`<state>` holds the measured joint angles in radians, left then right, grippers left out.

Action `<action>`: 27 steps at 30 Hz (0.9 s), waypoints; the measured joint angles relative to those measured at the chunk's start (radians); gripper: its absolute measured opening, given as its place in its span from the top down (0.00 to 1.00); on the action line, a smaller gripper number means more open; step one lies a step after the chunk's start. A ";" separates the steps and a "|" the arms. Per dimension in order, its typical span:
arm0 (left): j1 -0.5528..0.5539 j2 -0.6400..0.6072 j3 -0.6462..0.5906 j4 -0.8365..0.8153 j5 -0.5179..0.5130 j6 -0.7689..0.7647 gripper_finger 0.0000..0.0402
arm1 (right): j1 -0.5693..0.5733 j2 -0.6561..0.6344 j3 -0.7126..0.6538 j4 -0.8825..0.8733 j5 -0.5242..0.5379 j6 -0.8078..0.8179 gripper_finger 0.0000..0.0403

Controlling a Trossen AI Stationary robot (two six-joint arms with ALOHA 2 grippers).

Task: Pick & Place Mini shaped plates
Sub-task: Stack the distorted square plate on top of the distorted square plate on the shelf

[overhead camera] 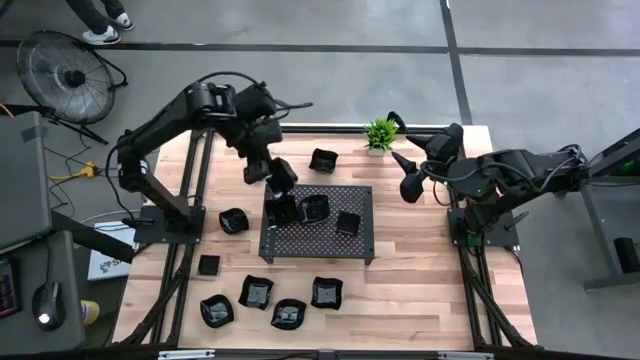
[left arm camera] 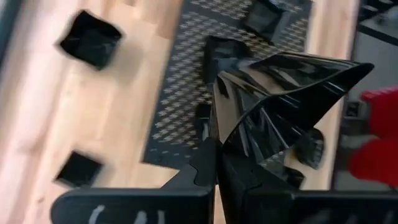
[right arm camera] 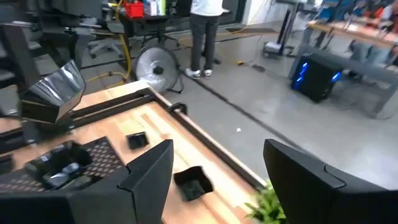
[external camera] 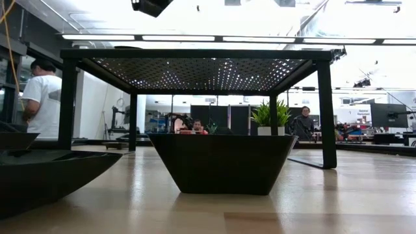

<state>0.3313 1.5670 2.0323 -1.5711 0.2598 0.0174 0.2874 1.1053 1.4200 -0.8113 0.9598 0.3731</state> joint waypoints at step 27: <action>-0.093 0.100 -0.073 0.003 0.011 0.001 1.00 | 0.000 0.000 0.000 -0.202 -0.133 0.172 0.39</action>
<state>0.2385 1.6665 1.9598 -1.5685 0.2709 0.0182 0.2878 1.1057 1.4200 -1.0134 0.8268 0.5453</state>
